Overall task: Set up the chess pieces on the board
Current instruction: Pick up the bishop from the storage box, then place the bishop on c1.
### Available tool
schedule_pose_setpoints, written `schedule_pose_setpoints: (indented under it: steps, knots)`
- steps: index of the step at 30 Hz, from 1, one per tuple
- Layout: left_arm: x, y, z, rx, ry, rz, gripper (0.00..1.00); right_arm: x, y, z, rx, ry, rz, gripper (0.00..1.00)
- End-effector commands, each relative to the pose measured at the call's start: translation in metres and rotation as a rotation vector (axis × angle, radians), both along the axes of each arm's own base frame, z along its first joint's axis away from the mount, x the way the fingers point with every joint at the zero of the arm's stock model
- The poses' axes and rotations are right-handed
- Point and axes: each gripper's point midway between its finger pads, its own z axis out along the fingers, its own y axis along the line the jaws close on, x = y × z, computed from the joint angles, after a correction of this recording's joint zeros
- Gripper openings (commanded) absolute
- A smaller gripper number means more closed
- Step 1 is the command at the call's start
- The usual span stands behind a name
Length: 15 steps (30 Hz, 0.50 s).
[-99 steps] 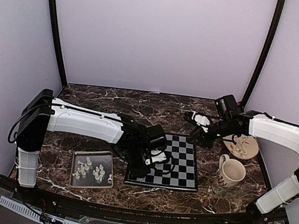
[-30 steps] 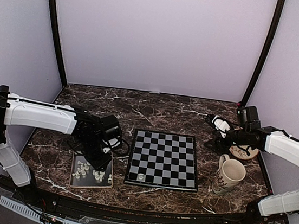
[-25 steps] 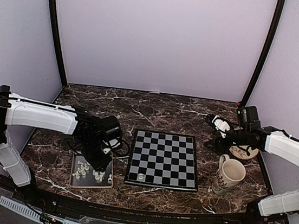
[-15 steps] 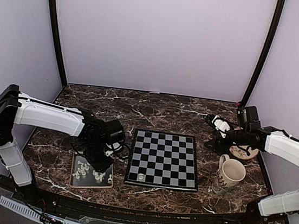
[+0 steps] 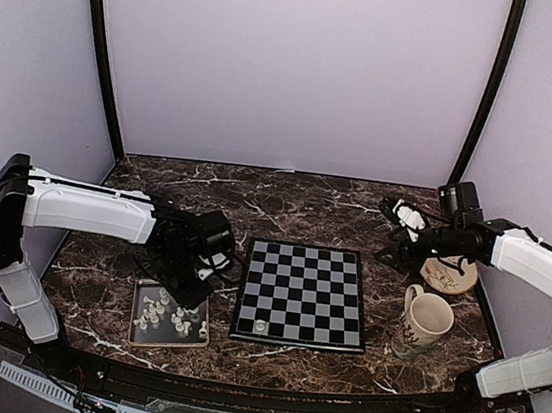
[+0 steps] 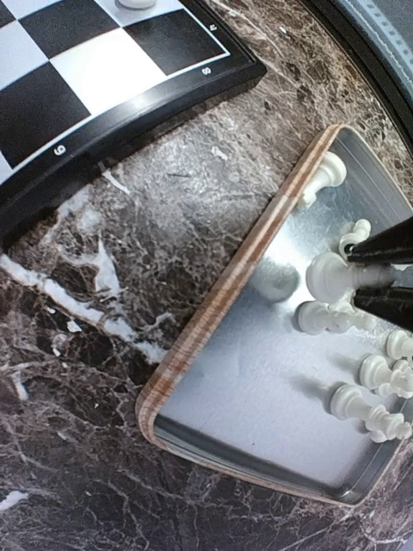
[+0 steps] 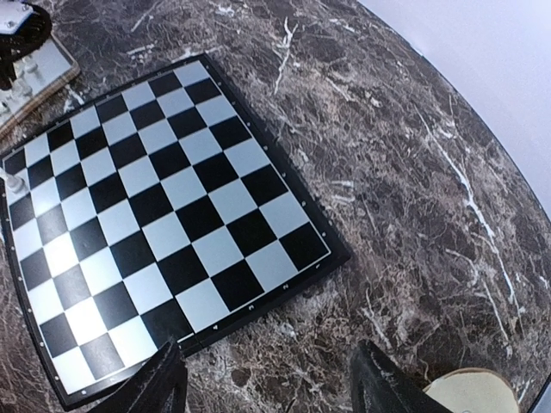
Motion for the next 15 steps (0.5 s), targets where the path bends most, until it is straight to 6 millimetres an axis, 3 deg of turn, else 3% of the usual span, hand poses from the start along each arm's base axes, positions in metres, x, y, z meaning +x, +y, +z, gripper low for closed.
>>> schedule_pose_setpoints:
  steps: [1,5,9,15]
  knots:
    - [0.006,-0.01,0.043,-0.059,-0.056,-0.06,0.0,0.011,0.012,0.043,0.082,0.003,0.007,0.65]
    - [0.024,-0.046,0.08,-0.192,-0.126,-0.131,0.0,0.029,0.009,0.089,0.132,-0.023,-0.073,0.66]
    - [0.039,-0.076,0.096,-0.253,-0.152,-0.171,0.0,0.06,-0.003,0.183,0.293,-0.081,-0.242,0.71]
    - [0.032,-0.107,0.091,-0.291,-0.136,-0.223,0.0,0.071,-0.005,0.307,0.593,-0.064,-0.35,0.76]
